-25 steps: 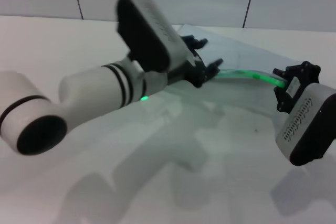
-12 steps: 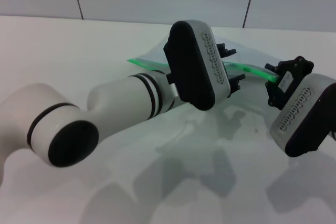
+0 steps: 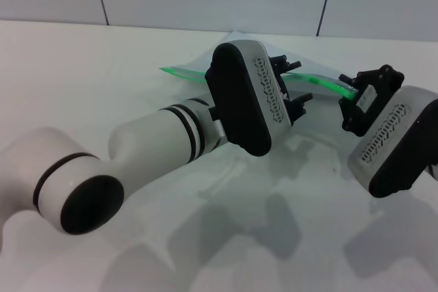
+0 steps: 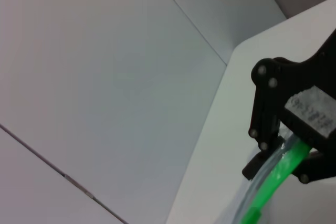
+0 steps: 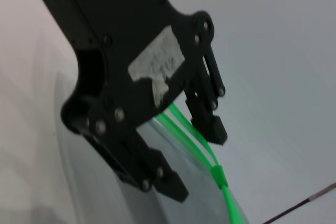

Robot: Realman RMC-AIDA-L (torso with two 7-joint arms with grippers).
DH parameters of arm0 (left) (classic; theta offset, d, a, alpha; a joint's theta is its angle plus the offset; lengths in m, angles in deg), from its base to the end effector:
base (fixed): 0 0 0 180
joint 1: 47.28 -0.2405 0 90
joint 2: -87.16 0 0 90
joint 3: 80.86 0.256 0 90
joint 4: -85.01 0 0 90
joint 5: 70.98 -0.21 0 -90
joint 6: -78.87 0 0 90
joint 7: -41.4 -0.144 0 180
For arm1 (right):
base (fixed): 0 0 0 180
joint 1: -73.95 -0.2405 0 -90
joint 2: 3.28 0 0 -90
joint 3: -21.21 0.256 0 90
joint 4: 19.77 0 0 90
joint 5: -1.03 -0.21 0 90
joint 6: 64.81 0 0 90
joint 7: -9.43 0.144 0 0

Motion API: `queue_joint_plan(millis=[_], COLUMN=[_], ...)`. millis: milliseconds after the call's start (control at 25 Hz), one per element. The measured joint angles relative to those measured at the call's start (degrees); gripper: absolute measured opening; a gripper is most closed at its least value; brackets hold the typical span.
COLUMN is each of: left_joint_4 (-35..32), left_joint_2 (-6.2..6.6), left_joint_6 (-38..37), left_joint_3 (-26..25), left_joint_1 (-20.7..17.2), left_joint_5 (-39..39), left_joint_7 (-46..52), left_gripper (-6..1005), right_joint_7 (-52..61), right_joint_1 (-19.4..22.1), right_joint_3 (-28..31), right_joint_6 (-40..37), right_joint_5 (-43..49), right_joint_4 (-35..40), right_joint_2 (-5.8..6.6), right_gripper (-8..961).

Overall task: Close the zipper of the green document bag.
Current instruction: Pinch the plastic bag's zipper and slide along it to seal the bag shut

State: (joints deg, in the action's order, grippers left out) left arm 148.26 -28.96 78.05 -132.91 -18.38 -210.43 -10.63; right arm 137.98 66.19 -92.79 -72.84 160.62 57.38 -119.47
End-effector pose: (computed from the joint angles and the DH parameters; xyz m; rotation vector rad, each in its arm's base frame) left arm -0.1296 0.3578 -0.1157 -2.3046 0.3253 -0.1506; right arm 0.2090 0.3387 -0.0449 -2.1288 -0.1990 -0.1240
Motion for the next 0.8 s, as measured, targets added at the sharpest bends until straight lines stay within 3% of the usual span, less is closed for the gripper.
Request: queue_joint_plan(millis=[800], left_joint_4=[-2.1], left_joint_2=[-0.16], left_joint_6=[-4.4], left_joint_3=[2.5], left_joint_1=[1.0], left_joint_5=[0.0], left_joint_7=[0.1], left_gripper=[408], right_joint_7=[0.0], right_joint_1=[-0.6], right_joint_3=[-0.2], right_joint_6=[0.0], right_joint_5=[0.0], right_joint_4=[-0.3], right_joint_2=[0.0], right_gripper=[52])
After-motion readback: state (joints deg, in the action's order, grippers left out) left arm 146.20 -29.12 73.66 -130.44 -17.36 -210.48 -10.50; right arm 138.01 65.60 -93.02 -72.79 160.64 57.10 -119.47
